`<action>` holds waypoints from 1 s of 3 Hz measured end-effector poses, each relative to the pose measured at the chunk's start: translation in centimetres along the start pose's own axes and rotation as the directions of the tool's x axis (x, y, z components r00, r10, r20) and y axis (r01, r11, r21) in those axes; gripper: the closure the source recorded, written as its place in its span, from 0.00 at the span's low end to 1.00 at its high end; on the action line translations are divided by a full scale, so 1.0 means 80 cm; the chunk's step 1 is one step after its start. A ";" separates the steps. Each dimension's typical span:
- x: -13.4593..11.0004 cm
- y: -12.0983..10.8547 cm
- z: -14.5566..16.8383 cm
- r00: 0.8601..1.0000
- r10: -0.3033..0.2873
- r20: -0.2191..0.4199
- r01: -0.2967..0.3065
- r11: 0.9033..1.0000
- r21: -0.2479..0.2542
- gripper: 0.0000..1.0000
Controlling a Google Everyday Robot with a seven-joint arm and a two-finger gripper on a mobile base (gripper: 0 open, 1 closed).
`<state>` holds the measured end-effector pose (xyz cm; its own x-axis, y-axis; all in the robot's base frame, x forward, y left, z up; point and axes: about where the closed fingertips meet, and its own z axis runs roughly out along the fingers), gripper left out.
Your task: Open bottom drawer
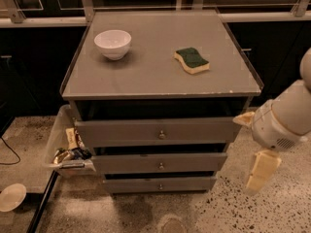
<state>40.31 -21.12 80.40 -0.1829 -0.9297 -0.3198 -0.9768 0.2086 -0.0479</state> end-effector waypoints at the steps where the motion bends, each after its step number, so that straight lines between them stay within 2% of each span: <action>1: 0.030 0.009 0.084 0.997 -0.031 0.068 0.031 0.999 -0.012 0.00; 2: 0.043 0.004 0.120 0.994 -0.054 0.099 0.053 0.999 0.008 0.00; 3: 0.042 0.003 0.120 0.994 -0.054 0.099 0.054 0.999 0.009 0.00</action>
Offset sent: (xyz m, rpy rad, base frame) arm -0.0047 -0.0007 -0.0601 0.0549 -0.0055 0.0309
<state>40.51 -21.32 70.24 -0.1176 -0.9050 -0.4089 -0.9843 0.1609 -0.0731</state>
